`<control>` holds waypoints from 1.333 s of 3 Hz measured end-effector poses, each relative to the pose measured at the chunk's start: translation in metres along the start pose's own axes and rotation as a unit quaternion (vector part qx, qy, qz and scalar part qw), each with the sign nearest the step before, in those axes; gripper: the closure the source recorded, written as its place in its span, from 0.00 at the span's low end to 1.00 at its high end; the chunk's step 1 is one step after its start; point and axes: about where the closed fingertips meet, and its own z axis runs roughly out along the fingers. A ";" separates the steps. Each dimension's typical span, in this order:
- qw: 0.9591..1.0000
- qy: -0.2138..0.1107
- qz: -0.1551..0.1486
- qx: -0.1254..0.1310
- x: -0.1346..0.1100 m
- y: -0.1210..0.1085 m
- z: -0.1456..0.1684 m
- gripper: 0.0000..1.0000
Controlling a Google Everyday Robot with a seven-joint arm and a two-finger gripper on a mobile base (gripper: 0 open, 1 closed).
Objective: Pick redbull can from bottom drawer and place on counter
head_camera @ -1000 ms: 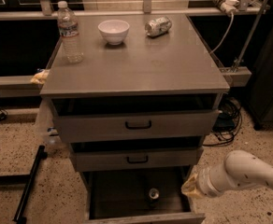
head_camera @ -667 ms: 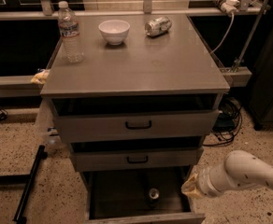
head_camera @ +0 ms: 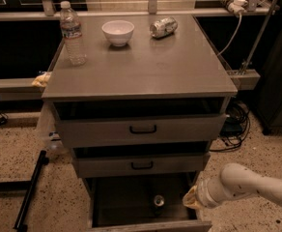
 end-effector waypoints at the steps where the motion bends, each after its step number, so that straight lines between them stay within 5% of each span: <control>1: 1.000 -0.006 -0.017 -0.004 0.025 -0.011 0.039 1.00; 2: 0.999 -0.033 -0.003 0.012 0.060 -0.038 0.089 1.00; 4: 0.998 -0.056 -0.002 0.032 0.062 -0.043 0.097 1.00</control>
Offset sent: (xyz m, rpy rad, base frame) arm 0.0608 -0.0278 -0.1538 0.1132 -0.0584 -0.0331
